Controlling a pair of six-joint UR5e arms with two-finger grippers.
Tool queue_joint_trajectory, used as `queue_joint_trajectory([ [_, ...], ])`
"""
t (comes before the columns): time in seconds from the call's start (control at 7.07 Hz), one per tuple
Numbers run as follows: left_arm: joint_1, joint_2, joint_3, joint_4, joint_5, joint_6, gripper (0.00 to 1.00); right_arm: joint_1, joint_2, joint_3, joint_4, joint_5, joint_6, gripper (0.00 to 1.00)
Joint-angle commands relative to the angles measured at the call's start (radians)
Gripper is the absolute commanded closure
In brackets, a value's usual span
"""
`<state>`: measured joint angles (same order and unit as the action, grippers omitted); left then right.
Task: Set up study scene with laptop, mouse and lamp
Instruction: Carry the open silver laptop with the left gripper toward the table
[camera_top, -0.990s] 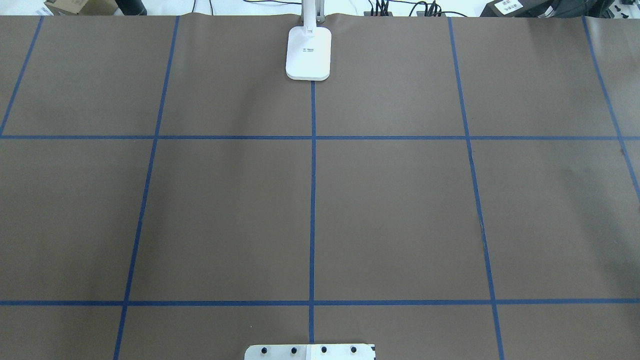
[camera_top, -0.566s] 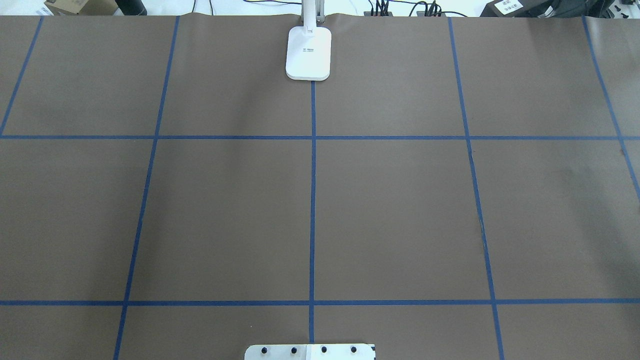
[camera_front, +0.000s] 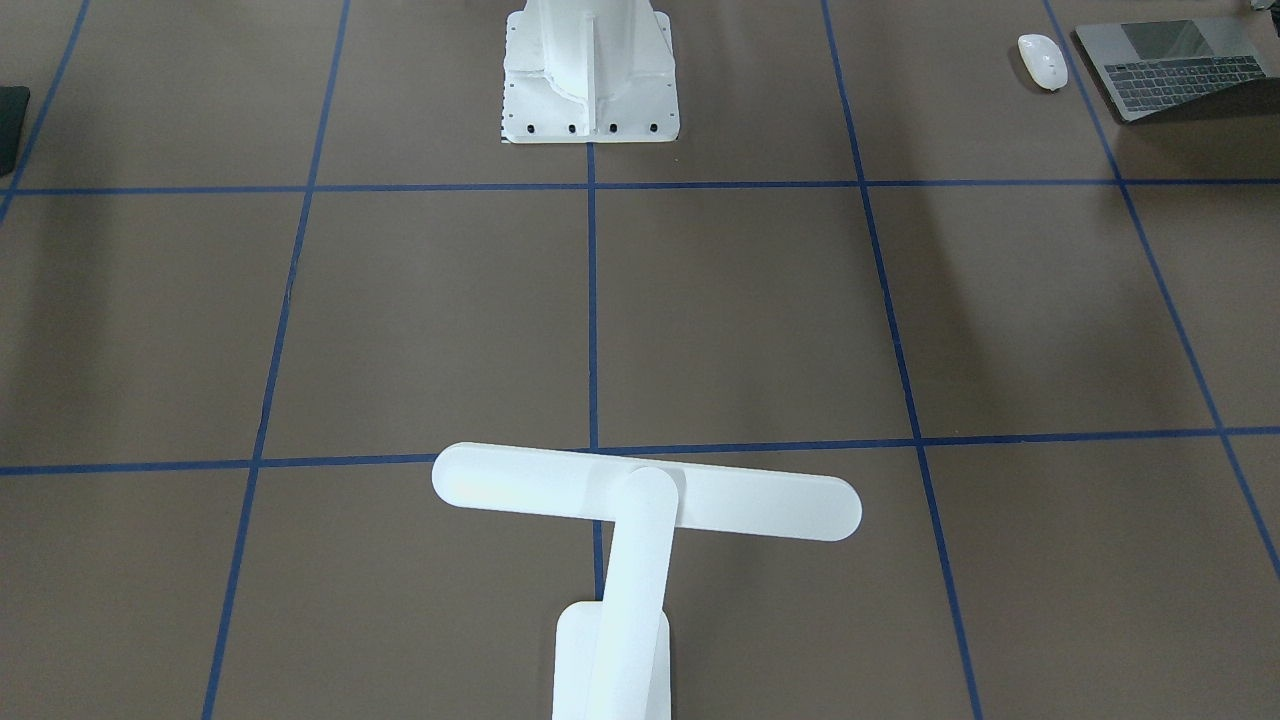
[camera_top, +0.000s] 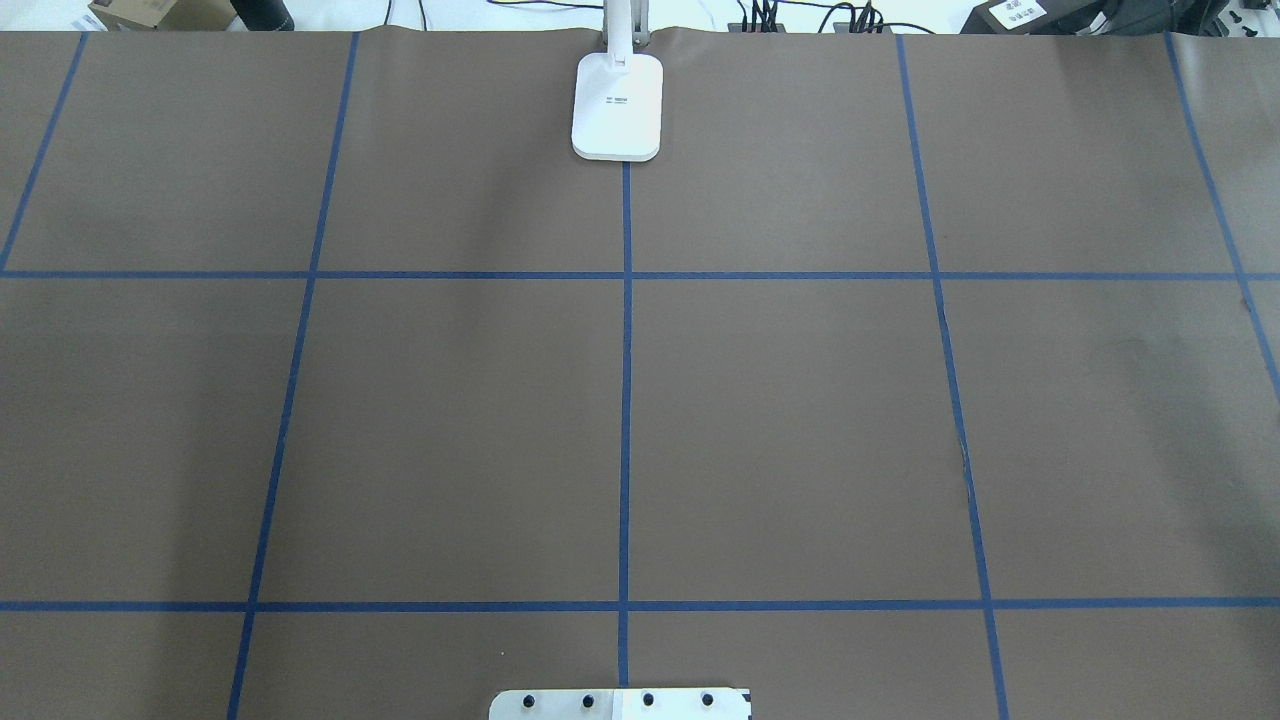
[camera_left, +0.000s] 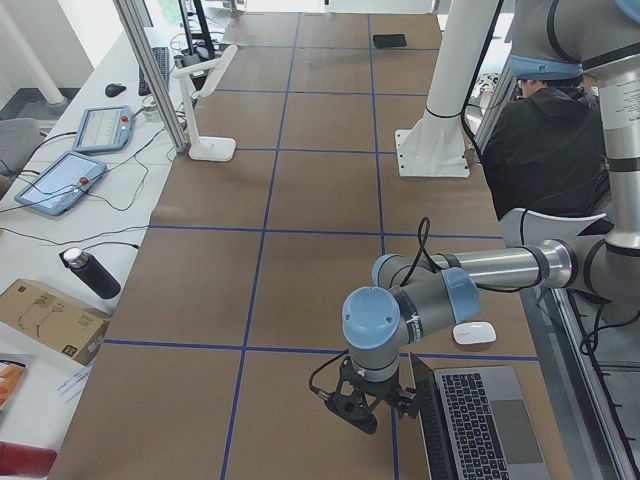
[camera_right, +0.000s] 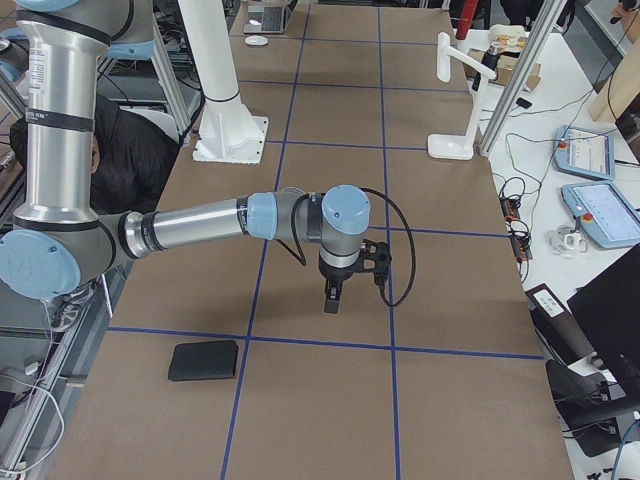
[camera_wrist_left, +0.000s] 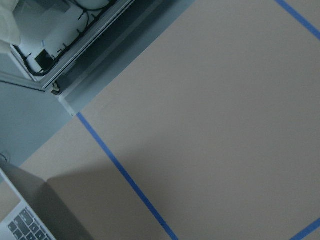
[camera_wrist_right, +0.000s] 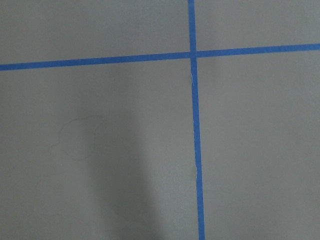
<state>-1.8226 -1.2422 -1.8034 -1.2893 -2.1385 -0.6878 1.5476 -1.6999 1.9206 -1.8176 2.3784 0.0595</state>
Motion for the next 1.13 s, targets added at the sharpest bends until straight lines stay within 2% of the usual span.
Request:
queue_joint_trajectory([
  [0.0, -0.012, 0.02, 0.082, -0.002, -0.004, -0.12, 0.0, 0.008, -0.006, 0.011, 0.0, 0.08, 0.005, 0.0],
  [0.14, -0.014, 0.017, 0.094, -0.014, -0.009, -0.253, 0.0, 0.008, -0.009, 0.014, 0.0, 0.087, 0.006, 0.0],
  [0.28, -0.014, 0.02, 0.095, -0.013, -0.012, -0.298, 0.0, 0.012, -0.009, 0.014, 0.0, 0.087, 0.006, 0.0],
  [0.99, -0.029, 0.081, 0.113, -0.036, -0.018, -0.293, 0.0, 0.014, -0.04, 0.041, 0.001, 0.087, 0.008, 0.0],
])
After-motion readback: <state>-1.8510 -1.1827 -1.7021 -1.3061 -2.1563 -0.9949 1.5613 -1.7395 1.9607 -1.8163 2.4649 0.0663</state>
